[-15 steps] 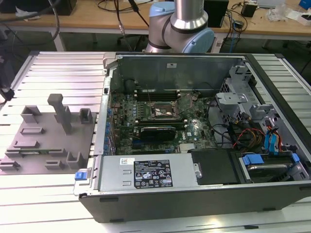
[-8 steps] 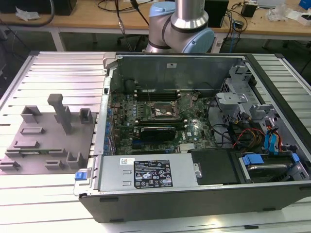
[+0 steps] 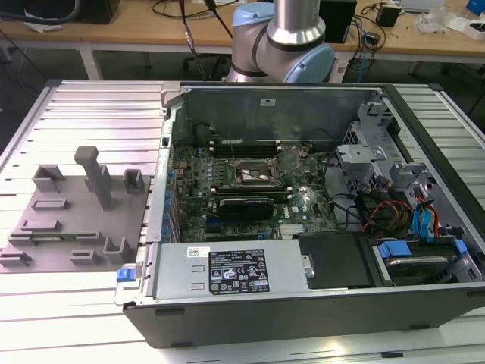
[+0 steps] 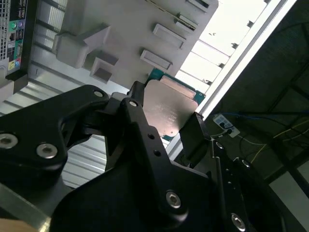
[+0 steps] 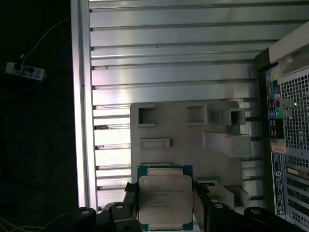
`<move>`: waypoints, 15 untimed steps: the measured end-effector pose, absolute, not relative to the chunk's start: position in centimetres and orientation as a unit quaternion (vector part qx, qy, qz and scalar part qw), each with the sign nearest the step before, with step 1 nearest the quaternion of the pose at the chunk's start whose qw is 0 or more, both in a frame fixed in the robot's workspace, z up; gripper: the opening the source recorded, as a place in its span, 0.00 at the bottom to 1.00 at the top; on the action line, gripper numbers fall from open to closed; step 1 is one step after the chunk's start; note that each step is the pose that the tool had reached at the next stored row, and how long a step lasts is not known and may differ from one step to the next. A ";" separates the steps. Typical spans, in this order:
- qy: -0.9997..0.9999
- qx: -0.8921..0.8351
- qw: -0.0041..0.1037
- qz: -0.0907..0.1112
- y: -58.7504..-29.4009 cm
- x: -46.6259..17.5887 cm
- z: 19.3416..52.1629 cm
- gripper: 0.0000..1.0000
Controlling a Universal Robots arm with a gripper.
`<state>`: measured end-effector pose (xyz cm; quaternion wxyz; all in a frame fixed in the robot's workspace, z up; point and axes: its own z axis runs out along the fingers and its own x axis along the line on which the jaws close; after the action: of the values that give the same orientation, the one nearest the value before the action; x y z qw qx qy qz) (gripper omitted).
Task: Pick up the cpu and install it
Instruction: 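Pick up the cpu and move it towards the insertion slot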
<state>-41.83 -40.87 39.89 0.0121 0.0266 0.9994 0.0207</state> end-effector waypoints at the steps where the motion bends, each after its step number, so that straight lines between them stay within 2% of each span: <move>1: 0.999 0.027 0.012 0.021 -40.9 -41.7 39.9 0.54; 15: 0.999 0.027 0.009 0.021 -40.9 -39.3 39.9 0.54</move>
<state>-39.27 -40.86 39.92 0.0094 0.0267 0.9994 0.0207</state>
